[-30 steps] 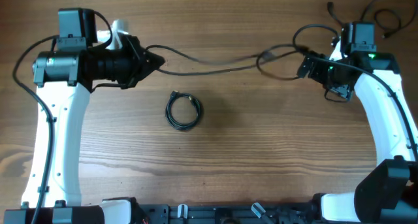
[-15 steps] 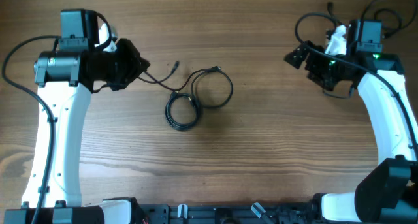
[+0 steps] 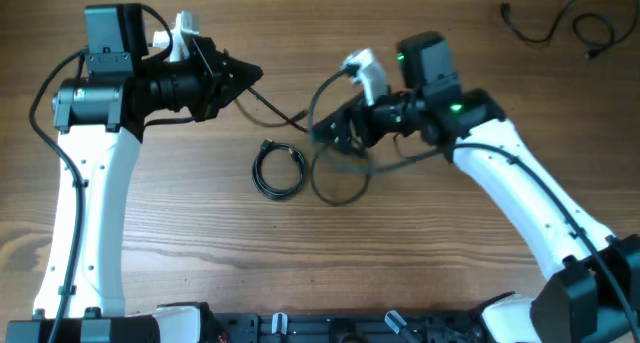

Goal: Untangle cables

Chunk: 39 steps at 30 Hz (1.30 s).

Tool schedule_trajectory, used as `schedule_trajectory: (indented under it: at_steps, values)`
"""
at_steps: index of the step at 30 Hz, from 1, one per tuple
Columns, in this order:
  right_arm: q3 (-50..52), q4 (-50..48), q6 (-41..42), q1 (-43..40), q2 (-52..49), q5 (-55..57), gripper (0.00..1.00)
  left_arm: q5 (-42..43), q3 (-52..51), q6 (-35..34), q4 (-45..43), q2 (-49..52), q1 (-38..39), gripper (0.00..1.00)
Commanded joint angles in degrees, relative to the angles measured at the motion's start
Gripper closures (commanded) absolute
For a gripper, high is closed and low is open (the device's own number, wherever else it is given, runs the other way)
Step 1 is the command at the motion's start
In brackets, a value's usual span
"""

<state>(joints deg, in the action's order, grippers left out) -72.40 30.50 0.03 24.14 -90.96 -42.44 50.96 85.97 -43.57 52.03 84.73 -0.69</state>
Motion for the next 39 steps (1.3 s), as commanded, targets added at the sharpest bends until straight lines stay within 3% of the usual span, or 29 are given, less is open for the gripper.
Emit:
schedule_trajectory:
  at_steps: [1,4,9,13,15,16,17,23,28,30,33,35,37,39]
  values:
    - [-0.1,-1.7,-12.4,1.4,-0.6,-0.9,0.0,-3.9,0.8,-6.9,3.2,-1.0,0.2,0.96]
    - [-0.1,-1.7,-16.8,1.9,-0.2,-3.0,0.0,-8.5,0.8,-9.9,5.0,-0.9,0.2,0.96]
    - [-0.1,-2.3,-18.1,4.1,0.0,-5.6,0.04,-4.6,0.8,-11.2,5.1,-0.9,0.2,0.96]
    - [-0.1,-3.9,-18.0,7.6,0.0,-0.3,0.21,-2.8,0.8,-12.6,5.3,-0.9,0.2,0.96]
    - [-0.1,-3.9,-17.7,7.7,0.0,0.7,0.38,-2.3,0.8,-12.7,5.3,-0.9,0.2,0.96]
    - [-0.1,-3.9,-17.5,7.7,0.0,0.7,0.53,-2.3,0.8,-12.7,5.3,-0.9,0.2,0.96]
    - [-0.1,-3.9,-16.9,7.7,0.0,1.0,0.58,-2.3,0.8,-12.7,5.3,-0.9,0.2,0.96]
    - [-0.1,-3.0,-13.3,7.7,0.0,14.7,0.6,-3.5,0.8,-12.6,5.2,-0.9,0.2,0.96]
    - [-0.1,-2.7,-13.3,7.7,0.0,15.7,0.79,-3.5,0.8,-12.6,5.2,-0.9,0.2,0.96]
    - [-0.1,-2.8,-13.0,7.7,0.0,15.7,0.96,-3.5,0.8,-12.6,5.2,-0.9,0.2,0.96]
    - [-0.1,-4.1,-9.4,7.6,0.0,16.0,0.96,-3.9,0.8,-12.6,5.2,-0.9,0.2,0.95]
    - [-0.2,-6.4,-1.7,7.2,0.5,19.5,0.96,-4.2,0.8,-12.2,5.2,-0.9,0.2,0.88]
    - [-1.9,-6.5,6.8,5.9,1.4,26.4,0.96,-4.2,0.8,-11.9,5.3,-0.9,0.2,0.61]
    - [-3.8,-5.2,11.7,4.4,3.0,34.0,0.96,-4.4,0.8,-9.2,5.3,-0.9,0.2,0.21]
